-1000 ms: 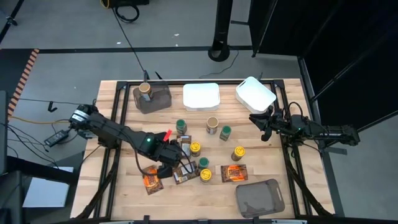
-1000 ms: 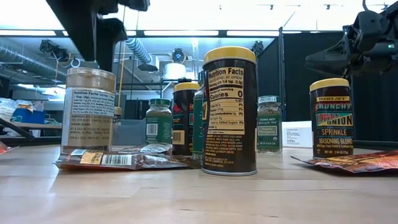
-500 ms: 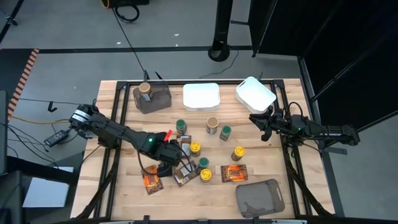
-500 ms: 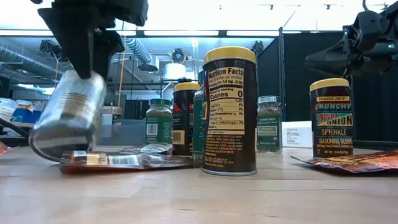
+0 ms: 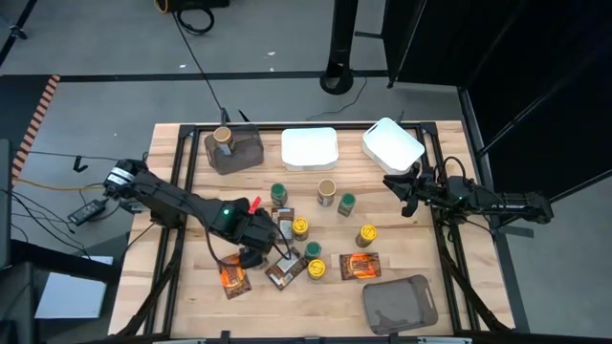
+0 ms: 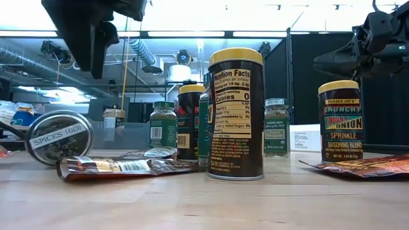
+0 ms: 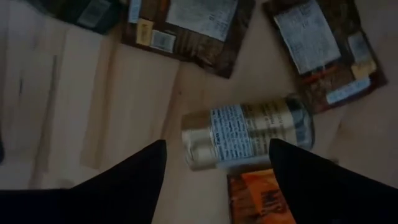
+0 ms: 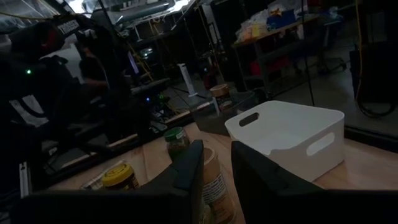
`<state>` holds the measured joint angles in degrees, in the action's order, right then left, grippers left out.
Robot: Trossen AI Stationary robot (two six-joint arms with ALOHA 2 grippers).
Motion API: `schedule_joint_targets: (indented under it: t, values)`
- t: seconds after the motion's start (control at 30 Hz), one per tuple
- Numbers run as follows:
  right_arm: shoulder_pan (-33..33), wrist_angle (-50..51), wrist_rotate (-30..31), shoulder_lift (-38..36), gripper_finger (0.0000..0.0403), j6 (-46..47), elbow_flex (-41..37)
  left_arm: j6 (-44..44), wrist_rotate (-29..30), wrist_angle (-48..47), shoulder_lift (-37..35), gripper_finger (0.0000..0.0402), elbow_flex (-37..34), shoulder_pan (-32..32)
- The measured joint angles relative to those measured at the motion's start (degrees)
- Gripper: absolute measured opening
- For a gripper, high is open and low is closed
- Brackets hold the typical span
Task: Sort spices by type
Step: Put the gold seasoning bottle into the top black bin
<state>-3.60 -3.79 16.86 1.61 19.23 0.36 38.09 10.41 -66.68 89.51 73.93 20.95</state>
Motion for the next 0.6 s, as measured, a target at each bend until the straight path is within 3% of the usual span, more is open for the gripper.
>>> schedule_joint_targets:
  t: [0.4, 0.5, 0.6]
  values:
    - [0.0, -0.7, 0.0, 0.0, 0.0092, 0.2, 0.0, 11.7, -4.1, 0.3, -8.6, 0.0282, -6.4, -4.1]
    - [0.0, -0.7, 0.0, 0.0, 0.0092, 0.2, 0.0, 15.7, -3.2, 3.5, -11.4, 0.0282, -6.9, -4.5]
    - [0.0, -0.7, 0.0, 0.0, 0.0092, 0.1, 0.0, 21.6, -3.0, 8.7, -14.7, 0.0282, -11.8, -4.5]
